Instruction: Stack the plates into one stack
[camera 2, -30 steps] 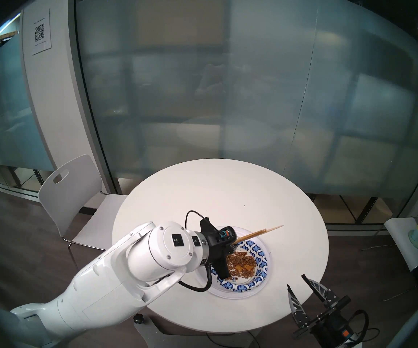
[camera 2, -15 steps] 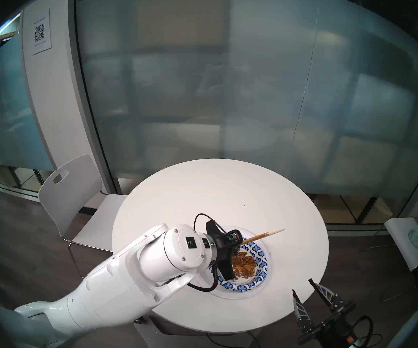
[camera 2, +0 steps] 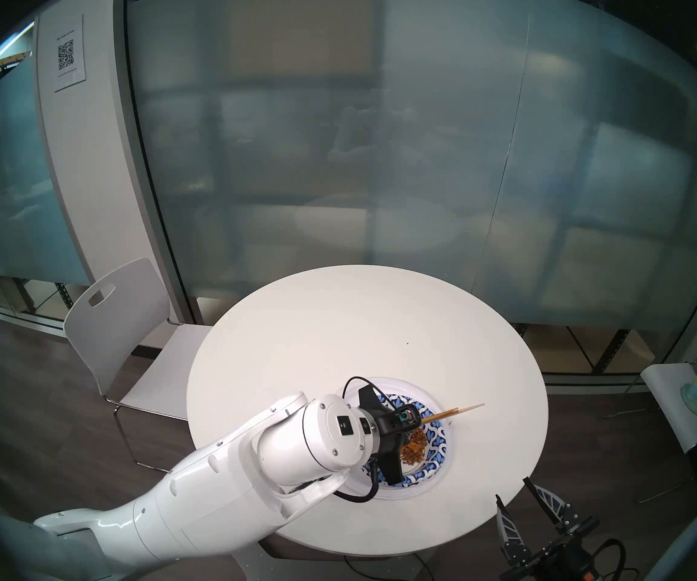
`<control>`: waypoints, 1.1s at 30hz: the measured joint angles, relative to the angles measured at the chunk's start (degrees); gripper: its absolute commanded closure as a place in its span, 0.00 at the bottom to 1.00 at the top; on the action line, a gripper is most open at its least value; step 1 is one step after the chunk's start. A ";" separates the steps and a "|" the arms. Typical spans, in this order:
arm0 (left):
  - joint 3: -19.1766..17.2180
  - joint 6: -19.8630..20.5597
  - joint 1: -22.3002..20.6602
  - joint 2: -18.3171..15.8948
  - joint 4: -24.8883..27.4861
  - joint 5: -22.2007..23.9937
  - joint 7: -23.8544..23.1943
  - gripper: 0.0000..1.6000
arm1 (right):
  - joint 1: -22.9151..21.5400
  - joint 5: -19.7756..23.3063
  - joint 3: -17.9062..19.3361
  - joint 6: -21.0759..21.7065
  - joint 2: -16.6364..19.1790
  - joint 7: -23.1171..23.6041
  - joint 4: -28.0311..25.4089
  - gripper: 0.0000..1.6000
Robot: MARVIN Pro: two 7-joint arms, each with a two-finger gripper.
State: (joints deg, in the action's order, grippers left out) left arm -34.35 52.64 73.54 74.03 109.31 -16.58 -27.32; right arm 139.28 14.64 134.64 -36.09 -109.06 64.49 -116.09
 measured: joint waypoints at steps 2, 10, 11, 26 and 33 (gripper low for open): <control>0.52 0.07 -0.57 0.21 -0.32 -0.17 -0.28 1.00 | -0.04 0.13 0.13 -0.08 -0.04 0.11 0.25 0.25; 0.51 1.18 -2.50 0.56 -0.62 -0.27 -2.52 1.00 | -0.44 0.37 0.33 -0.17 -0.09 0.48 0.61 0.24; 0.42 1.39 -2.73 0.57 -0.63 -0.28 -2.79 1.00 | -0.52 0.37 0.33 -0.18 -0.09 0.53 0.69 0.25; -0.07 2.38 -3.97 0.47 -0.88 -0.73 -4.65 0.98 | -1.33 0.38 0.48 -0.27 0.08 1.27 1.24 0.25; -0.07 2.05 -3.37 0.19 -0.93 -1.01 -4.11 0.99 | -1.38 0.50 0.72 -0.39 0.00 1.52 1.26 0.23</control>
State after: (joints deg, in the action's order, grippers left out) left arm -34.42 54.70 70.16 74.22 108.38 -17.60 -31.42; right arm 137.90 15.14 135.36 -36.48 -109.05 66.01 -114.83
